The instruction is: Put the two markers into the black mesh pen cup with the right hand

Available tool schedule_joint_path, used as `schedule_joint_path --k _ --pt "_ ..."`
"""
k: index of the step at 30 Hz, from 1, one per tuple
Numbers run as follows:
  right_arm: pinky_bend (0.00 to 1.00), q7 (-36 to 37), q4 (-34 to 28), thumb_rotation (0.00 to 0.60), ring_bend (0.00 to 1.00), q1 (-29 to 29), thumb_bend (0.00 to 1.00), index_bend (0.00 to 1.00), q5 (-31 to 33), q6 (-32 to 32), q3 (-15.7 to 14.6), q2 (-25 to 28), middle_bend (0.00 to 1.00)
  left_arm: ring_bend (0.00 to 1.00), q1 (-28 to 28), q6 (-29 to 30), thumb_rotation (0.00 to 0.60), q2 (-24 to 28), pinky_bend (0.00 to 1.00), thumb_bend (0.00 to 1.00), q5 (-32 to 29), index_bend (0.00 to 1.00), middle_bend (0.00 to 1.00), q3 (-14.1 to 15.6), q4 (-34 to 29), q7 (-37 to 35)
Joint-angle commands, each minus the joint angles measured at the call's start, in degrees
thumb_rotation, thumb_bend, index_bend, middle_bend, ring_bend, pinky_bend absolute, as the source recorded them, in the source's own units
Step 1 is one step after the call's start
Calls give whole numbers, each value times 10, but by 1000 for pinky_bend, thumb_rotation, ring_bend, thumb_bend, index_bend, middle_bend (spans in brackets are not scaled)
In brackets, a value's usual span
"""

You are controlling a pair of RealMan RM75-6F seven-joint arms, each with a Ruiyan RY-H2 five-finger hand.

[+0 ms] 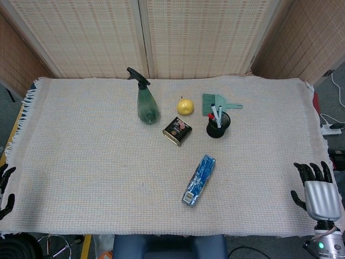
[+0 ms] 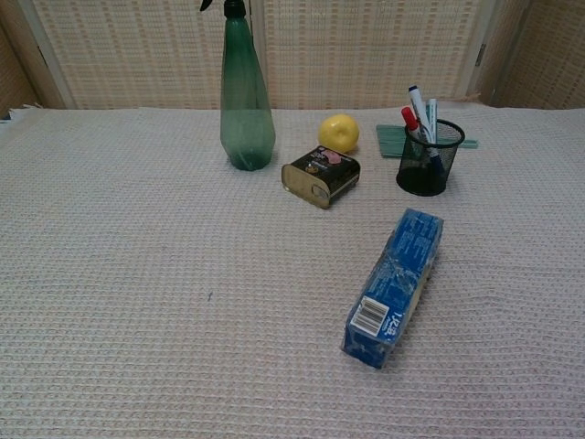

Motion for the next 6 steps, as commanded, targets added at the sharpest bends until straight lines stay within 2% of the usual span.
schedule_joint_path --k 1,6 --pt "2 -10 -5 600 82 0 177 110 7 -10 4 3 155 0 0 0 600 0 97 500 0 116 0 0 0 0" --pt "1 -15 -9 600 81 -2 177 108 10 -16 7 3 153 0 1 3 600 0 97 501 -3 116 0 -1 1 0"
